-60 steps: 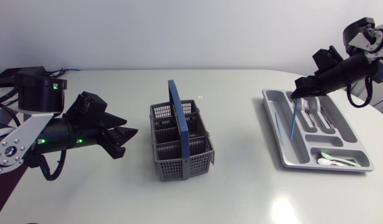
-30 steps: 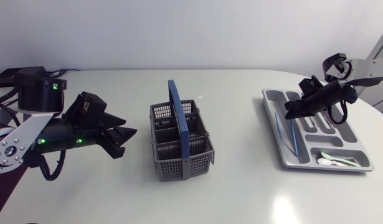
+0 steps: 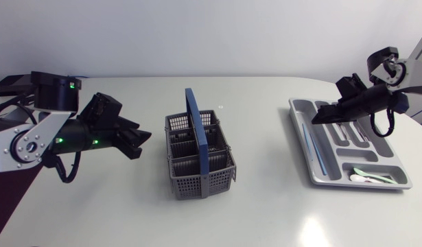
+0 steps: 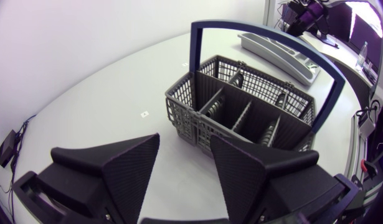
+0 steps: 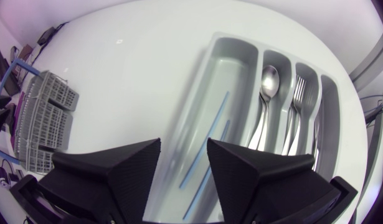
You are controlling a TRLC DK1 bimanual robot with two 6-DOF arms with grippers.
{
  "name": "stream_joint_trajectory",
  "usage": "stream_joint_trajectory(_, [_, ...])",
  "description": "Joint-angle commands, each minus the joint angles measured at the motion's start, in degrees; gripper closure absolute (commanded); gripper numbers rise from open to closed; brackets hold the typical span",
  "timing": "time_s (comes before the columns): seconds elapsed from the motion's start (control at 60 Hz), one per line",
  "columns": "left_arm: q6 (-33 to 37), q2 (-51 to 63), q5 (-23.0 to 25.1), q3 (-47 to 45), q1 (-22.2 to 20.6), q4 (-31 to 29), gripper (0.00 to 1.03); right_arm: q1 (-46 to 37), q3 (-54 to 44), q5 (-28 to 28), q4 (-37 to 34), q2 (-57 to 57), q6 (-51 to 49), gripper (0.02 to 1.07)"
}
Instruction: Unload the cutlery basket into the drawer organizer.
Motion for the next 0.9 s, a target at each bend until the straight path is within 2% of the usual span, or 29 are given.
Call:
stream_joint_trajectory(0.0, [-0.63, 4.26, -0.01, 3.83, 1.35, 1.63, 0.44, 3.15, -4.75, -1.07, 0.37, -5.98, -1.54, 0.53])
stream_joint_trajectory(0.183, [-3.8, 13.84, 0.51, 11.48, 3.02, 3.12, 0.44, 10.18, -11.69, -3.0, 0.37, -14.16, -1.9, 0.8])
stream_joint_trajectory(0.267, [-4.85, 19.03, 1.83, 15.88, 3.81, 3.12, 0.48, 13.7, -14.94, -3.27, 0.9, -16.79, -1.98, 0.91])
stream_joint_trajectory(0.35, [-6.08, 22.63, 3.77, 19.39, 4.69, 2.94, 0.49, 16.86, -17.75, -3.44, 1.95, -18.37, -2.34, 0.92])
stream_joint_trajectory(0.417, [-7.93, 26.85, 6.67, 23.61, 5.57, 2.24, 0.59, 20.2, -20.13, -3.44, 3.1, -18.99, -2.42, 0.93])
stream_joint_trajectory(0.567, [-8.63, 33.27, 10.89, 30.03, 6.19, -0.83, 0.66, 26.62, -23.99, -3.44, 4.77, -20.66, -2.69, 0.94])
stream_joint_trajectory(0.65, [-8.54, 35.11, 12.73, 32.22, 6.36, -2.59, 0.74, 30.31, -25.58, -3.53, 5.12, -22.15, -3.21, 0.94])
stream_joint_trajectory(0.883, [-8.1, 38.37, 18.8, 35.39, 6.71, -6.55, 0.75, 40.42, -28.57, -3.88, 7.23, -23.21, -3.48, 0.94])
